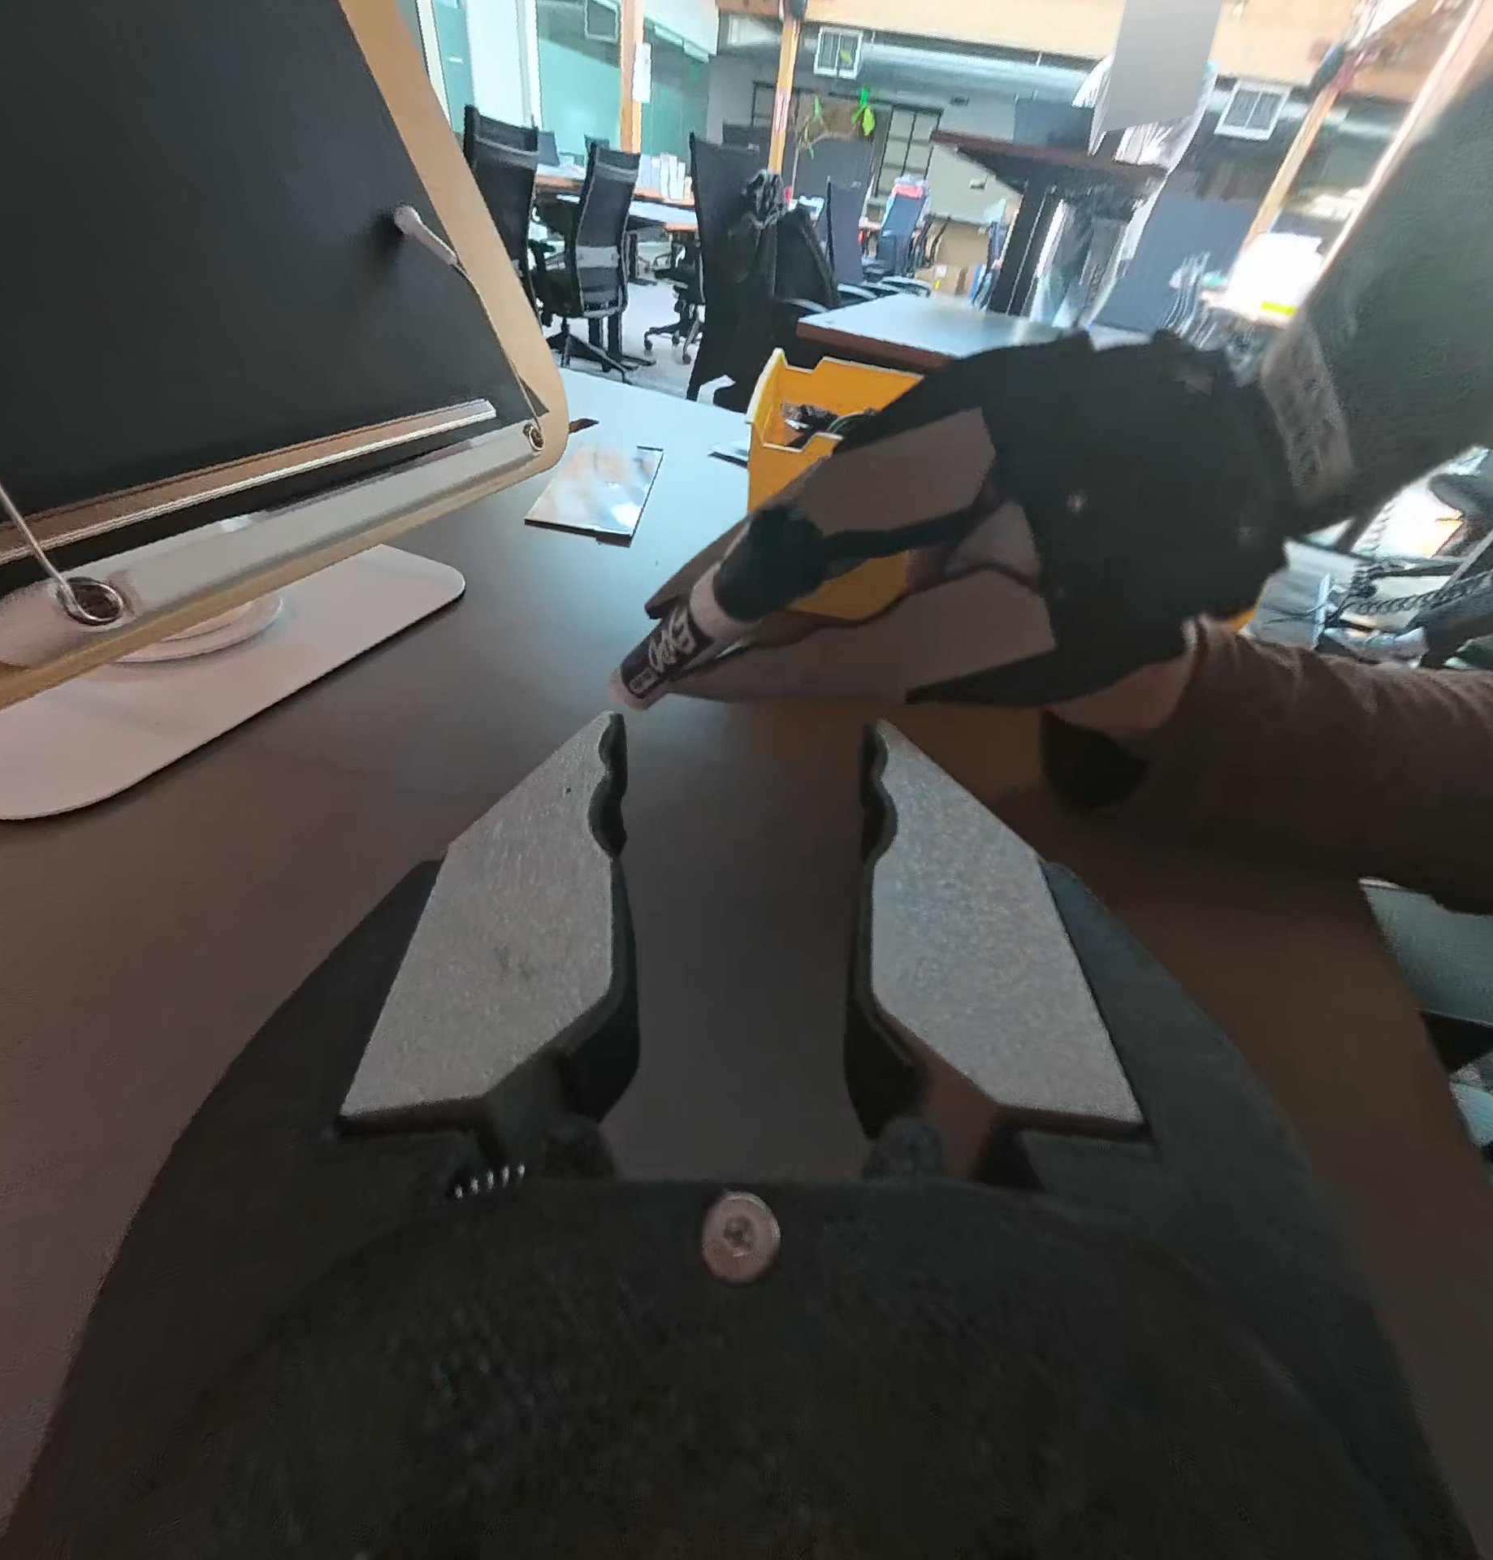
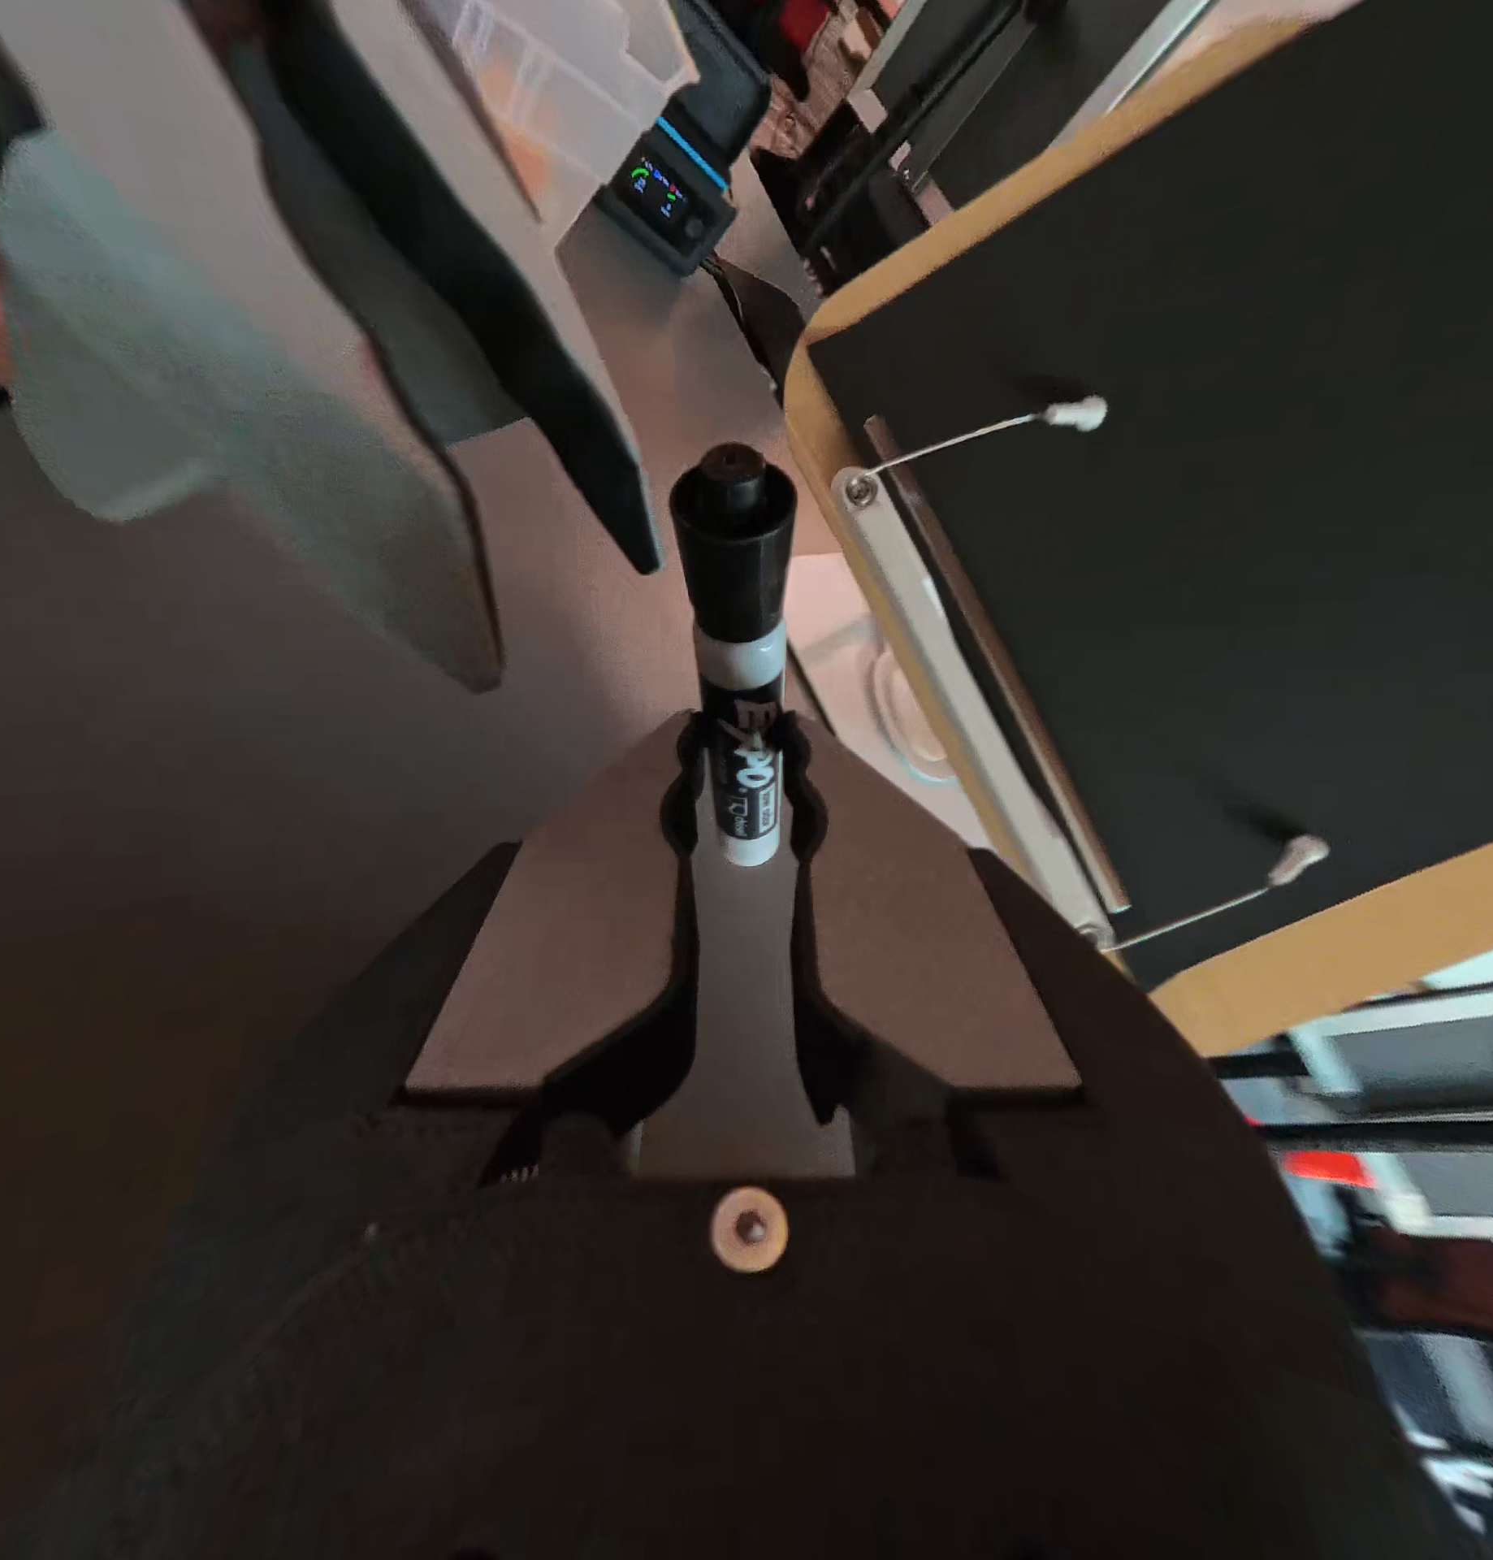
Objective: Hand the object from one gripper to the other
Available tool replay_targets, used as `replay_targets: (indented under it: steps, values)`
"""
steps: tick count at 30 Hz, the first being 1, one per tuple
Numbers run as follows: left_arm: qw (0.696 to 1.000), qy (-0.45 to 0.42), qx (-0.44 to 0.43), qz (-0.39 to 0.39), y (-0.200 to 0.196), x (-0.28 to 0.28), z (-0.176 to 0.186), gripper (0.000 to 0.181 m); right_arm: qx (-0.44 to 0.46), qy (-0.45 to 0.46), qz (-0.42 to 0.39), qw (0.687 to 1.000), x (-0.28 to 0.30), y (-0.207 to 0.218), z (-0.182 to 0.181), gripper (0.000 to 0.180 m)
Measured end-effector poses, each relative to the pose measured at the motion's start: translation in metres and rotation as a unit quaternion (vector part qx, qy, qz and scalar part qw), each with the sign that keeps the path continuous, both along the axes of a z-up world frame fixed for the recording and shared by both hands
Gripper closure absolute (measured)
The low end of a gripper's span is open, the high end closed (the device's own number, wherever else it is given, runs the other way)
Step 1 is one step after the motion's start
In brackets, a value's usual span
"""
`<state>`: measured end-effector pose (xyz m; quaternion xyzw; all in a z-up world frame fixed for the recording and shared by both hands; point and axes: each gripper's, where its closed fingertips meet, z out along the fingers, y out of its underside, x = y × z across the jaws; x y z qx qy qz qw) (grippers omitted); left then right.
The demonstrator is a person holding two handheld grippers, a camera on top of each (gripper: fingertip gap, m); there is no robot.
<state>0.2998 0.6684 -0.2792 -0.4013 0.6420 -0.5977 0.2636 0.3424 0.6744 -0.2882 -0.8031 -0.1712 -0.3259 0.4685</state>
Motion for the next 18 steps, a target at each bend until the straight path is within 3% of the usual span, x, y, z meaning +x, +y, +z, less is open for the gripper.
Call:
replay_targets:
  steps: [5, 9, 13, 15, 18]
  values:
    - [1.0, -0.009, -0.015, 0.018, 0.001, 0.003, 0.004, 0.132, -0.028, -0.096, 0.019, 0.995, -0.021, 0.01, -0.006, 0.165]
    - [0.998, -0.04, 0.022, 0.045, 0.01, 0.002, 0.009, 0.165, -0.031, -0.069, 0.03, 0.997, -0.031, 0.016, -0.012, 0.164]
    - [0.997, -0.039, -0.025, 0.06, 0.028, 0.001, 0.019, 0.167, -0.01, 0.029, 0.031, 0.999, -0.025, 0.013, -0.011, 0.158]
    - [0.994, -0.04, -0.09, 0.037, 0.034, -0.003, 0.029, 0.167, 0.003, 0.138, 0.056, 0.989, -0.028, 0.01, -0.011, 0.142]
    - [0.975, -0.104, -0.195, -0.027, 0.037, -0.022, 0.062, 0.167, 0.025, 0.295, 0.108, 0.949, -0.033, 0.003, -0.002, 0.11]
